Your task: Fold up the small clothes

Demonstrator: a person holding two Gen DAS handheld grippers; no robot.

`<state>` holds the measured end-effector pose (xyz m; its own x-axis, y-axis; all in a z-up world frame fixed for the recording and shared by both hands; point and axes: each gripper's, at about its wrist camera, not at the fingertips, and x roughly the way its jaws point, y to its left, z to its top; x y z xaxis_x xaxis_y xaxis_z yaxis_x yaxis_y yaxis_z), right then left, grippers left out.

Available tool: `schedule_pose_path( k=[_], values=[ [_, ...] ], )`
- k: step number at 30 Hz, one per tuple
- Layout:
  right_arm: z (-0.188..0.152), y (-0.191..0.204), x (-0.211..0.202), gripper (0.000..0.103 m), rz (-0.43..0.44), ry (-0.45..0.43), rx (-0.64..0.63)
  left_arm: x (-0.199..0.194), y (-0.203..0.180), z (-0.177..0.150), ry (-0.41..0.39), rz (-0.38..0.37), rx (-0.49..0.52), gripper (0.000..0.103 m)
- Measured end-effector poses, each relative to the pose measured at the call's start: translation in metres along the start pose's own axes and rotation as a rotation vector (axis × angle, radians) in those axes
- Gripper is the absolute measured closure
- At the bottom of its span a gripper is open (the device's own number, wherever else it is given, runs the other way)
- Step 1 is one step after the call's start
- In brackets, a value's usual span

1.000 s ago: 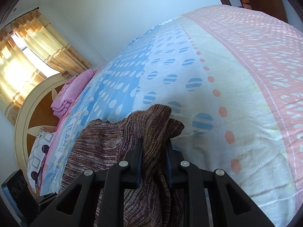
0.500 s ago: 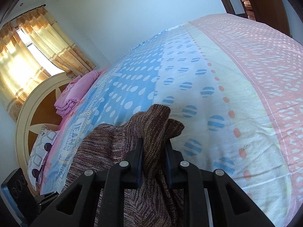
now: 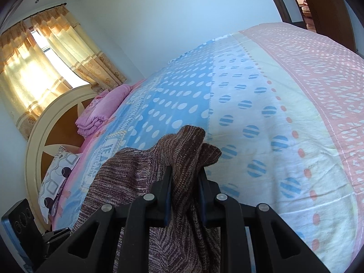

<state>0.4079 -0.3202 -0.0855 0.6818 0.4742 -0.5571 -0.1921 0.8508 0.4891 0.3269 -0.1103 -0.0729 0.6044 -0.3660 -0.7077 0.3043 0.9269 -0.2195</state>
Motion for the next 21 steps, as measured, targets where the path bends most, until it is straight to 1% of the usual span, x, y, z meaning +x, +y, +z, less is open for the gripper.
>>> schedule_pose_path(
  k=[11, 21],
  values=[
    [-0.016, 0.031, 0.002, 0.084, 0.052, 0.002, -0.018, -0.033, 0.009, -0.018, -0.033, 0.025, -0.018, 0.075],
    [-0.037, 0.071, 0.024, 0.084, 0.120, 0.034, -0.049, -0.063, 0.027, -0.045, -0.052, 0.066, -0.053, 0.075]
  ],
)
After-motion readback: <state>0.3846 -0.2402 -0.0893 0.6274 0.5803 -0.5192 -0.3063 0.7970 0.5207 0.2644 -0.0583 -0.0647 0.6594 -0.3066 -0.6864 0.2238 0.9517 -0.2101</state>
